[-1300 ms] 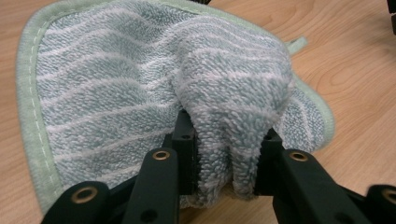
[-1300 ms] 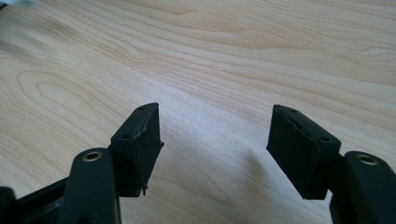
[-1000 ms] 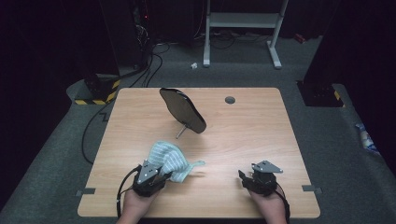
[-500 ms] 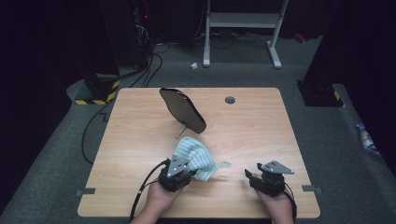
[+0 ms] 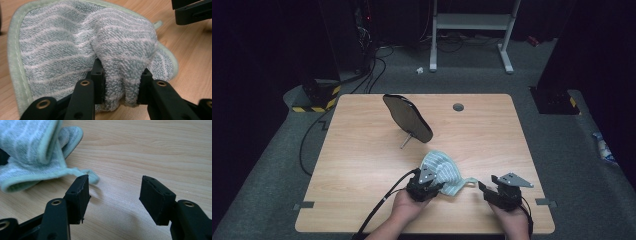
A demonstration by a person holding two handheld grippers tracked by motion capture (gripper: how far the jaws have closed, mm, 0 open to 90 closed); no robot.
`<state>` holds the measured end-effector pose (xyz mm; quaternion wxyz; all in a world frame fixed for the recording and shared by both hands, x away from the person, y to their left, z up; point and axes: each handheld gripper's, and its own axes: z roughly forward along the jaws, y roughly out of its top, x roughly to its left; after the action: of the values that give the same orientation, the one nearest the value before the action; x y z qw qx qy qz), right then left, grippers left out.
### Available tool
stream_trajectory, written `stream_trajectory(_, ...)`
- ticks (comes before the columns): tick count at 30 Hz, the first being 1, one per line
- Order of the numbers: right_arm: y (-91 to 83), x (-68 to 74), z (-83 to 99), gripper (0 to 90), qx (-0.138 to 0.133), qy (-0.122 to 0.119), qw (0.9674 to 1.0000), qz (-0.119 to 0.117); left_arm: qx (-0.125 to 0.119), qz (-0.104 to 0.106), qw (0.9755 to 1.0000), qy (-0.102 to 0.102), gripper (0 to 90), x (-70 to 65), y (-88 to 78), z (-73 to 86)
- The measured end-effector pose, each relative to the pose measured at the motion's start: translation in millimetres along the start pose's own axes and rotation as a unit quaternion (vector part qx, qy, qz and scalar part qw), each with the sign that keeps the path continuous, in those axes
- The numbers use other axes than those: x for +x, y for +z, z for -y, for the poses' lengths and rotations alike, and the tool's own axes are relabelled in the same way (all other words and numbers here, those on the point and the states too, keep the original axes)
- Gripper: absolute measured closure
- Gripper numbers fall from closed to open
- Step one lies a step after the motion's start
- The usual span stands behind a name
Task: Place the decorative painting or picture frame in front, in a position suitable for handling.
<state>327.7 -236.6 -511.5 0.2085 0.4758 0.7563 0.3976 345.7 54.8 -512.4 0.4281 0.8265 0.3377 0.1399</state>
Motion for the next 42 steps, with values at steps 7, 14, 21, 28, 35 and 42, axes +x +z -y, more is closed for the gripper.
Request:
stream_trajectory(7, -0.5, 2.5, 1.2, 40.4, 0.0, -0.004, 1.0, -0.003, 0.011, 0.006, 0.9999, -0.011, 55.0, -0.4, 6.0, 1.9)
stream_trajectory(14, -0.3, 8.0, 1.8, 40.1, -0.004, -0.01, 0.9999, -0.013, -0.003, 0.024, 0.9995, -0.022, 31.6, -3.2, -19.8, 2.3)
stream_trajectory(21, 0.8, 8.9, -0.4, 39.8, -0.005, -0.014, 0.9997, -0.02, -0.012, -0.019, 0.9995, -0.024, 30.6, 14.9, -50.3, 13.2)
stream_trajectory(28, 2.2, 11.3, 0.0, 38.5, -0.001, -0.017, 0.9995, -0.027, -0.001, -0.069, 0.9958, -0.06, 31.4, 46.7, -72.8, 39.0)
stream_trajectory(35, 5.5, 14.4, -2.6, 38.4, 0.002, -0.023, 0.9993, -0.029, 0.023, -0.126, 0.9888, -0.077, 32.5, 84.3, -93.1, 63.8)
stream_trajectory(42, 8.2, 27.3, -6.4, 36.4, -0.002, -0.037, 0.9989, -0.029, 0.038, -0.172, 0.9774, -0.117, 35.1, 114.8, -113.3, 95.2)
